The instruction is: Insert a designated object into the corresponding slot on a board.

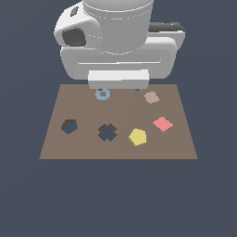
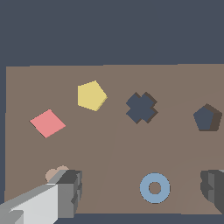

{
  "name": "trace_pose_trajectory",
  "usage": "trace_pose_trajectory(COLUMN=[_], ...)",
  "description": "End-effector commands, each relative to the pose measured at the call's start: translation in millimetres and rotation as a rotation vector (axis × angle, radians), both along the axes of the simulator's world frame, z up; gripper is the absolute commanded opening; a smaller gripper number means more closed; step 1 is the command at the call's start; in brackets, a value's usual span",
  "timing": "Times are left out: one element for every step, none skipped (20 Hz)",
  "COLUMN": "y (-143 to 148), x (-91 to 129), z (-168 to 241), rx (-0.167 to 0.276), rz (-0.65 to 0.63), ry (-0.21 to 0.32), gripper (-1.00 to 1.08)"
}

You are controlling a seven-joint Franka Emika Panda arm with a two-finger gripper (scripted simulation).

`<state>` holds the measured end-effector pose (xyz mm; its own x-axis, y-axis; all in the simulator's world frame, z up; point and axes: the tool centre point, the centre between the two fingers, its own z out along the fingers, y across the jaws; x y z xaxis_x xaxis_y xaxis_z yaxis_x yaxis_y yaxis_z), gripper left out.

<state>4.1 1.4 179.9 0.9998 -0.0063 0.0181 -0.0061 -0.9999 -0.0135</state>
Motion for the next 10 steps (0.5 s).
trace_pose_trajectory(y=[0.0, 0.0, 0.3, 0.7, 1.2, 1.9, 2.7, 3.7, 4.8, 6.0], x=[0.0, 0.0, 0.2, 0.4, 0.7, 1.1, 1.6, 2.2, 3.0, 3.8], z=[0.0, -0.1, -0.4, -1.0, -1.7, -2.7, -3.9, -5.3, -6.9, -8.8], rx=[0.0, 0.0, 0.0, 0.0, 0.0, 0.0, 0.0, 0.0, -0.001, -0.001], rz=[0.0, -0.001, -0.002, -0.005, -0.008, -0.013, -0.019, -0.026, -0.034, -0.043], ry=[0.0, 0.0, 0.0, 0.0, 0.0, 0.0, 0.001, 0.001, 0.001, 0.001], gripper=[1.0, 1.0, 1.0, 1.0, 1.0, 1.0, 1.0, 1.0, 1.0, 1.0])
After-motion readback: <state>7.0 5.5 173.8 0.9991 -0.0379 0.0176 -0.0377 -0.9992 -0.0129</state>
